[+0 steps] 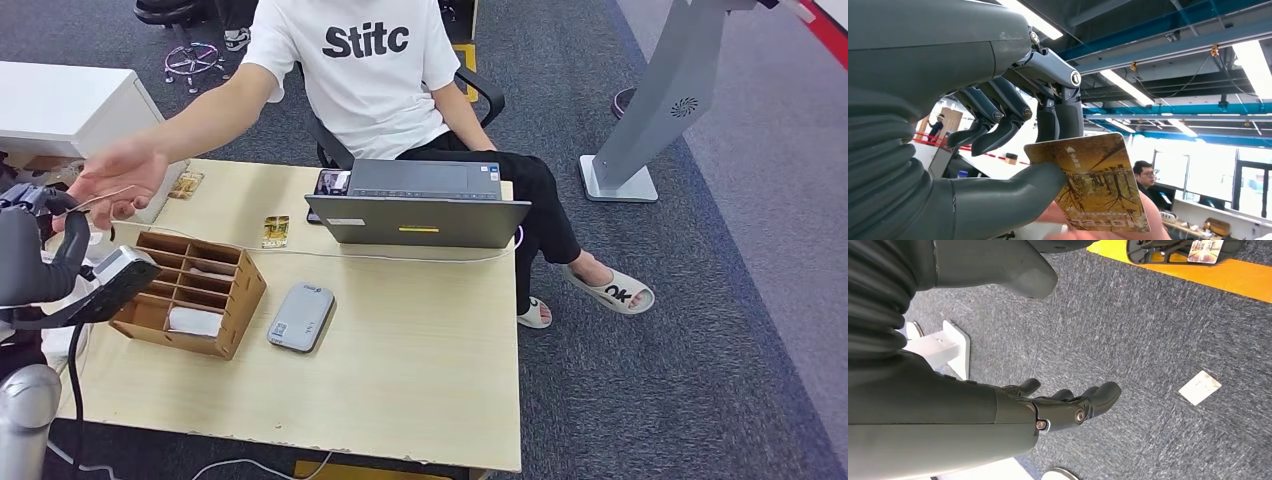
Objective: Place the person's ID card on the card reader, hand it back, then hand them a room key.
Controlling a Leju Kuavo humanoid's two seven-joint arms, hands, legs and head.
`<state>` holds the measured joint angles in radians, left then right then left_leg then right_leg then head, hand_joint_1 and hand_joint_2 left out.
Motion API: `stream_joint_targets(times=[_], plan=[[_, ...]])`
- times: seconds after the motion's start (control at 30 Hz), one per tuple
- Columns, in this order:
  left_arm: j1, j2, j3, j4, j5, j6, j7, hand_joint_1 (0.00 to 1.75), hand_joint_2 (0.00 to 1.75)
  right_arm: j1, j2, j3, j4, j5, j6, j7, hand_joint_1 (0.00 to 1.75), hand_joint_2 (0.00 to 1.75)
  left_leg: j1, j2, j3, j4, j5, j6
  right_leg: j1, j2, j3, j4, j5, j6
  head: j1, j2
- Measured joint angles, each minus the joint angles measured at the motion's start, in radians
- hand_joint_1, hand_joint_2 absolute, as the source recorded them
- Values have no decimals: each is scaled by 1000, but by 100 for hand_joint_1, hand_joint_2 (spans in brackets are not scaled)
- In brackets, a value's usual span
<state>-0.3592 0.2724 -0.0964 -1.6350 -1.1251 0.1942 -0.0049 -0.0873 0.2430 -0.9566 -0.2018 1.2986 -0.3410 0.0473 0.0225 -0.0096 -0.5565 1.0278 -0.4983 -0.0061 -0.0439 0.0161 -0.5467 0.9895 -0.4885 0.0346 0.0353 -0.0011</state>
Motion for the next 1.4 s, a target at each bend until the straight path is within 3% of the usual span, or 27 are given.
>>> stream_joint_targets(times=[0.27,0.4,0.7,1.0,1.13,1.23,1.4], plan=[[-93,-12,-2,76,-78,-12,20,175,175,-2,0,2,0,9,0,3,0,175,0,0,0,0,0,0,0,0,0,0,0,0,0,0],[-99,-43,-17,85,-101,4,18,3,175,-2,0,2,0,7,0,3,0,175,0,0,0,0,0,0,0,0,0,0,1,0,0,0],[-69,-88,-44,81,-77,94,3,0,175,-3,0,2,0,-4,0,0,0,175,0,0,0,0,0,0,0,0,0,0,0,0,0,0],[172,-90,3,-54,109,282,-128,0,175,-1,0,1,0,-30,-6,0,0,175,0,2,-1,0,-1,0,0,1,0,0,0,0,0,0],[365,-103,116,-158,250,366,-262,0,175,3,0,-1,0,-41,-15,4,0,175,0,5,0,-1,-3,0,0,4,-1,0,-1,0,0,0],[486,-136,221,-206,364,372,-361,0,175,4,0,-3,0,-43,-20,6,0,175,0,4,0,-1,-3,1,0,3,-1,0,-2,0,0,0],[589,-242,468,-229,605,218,-523,0,175,6,0,-4,0,-43,-23,12,0,175,0,4,0,-1,-3,1,0,2,0,-1,-2,0,0,0]])
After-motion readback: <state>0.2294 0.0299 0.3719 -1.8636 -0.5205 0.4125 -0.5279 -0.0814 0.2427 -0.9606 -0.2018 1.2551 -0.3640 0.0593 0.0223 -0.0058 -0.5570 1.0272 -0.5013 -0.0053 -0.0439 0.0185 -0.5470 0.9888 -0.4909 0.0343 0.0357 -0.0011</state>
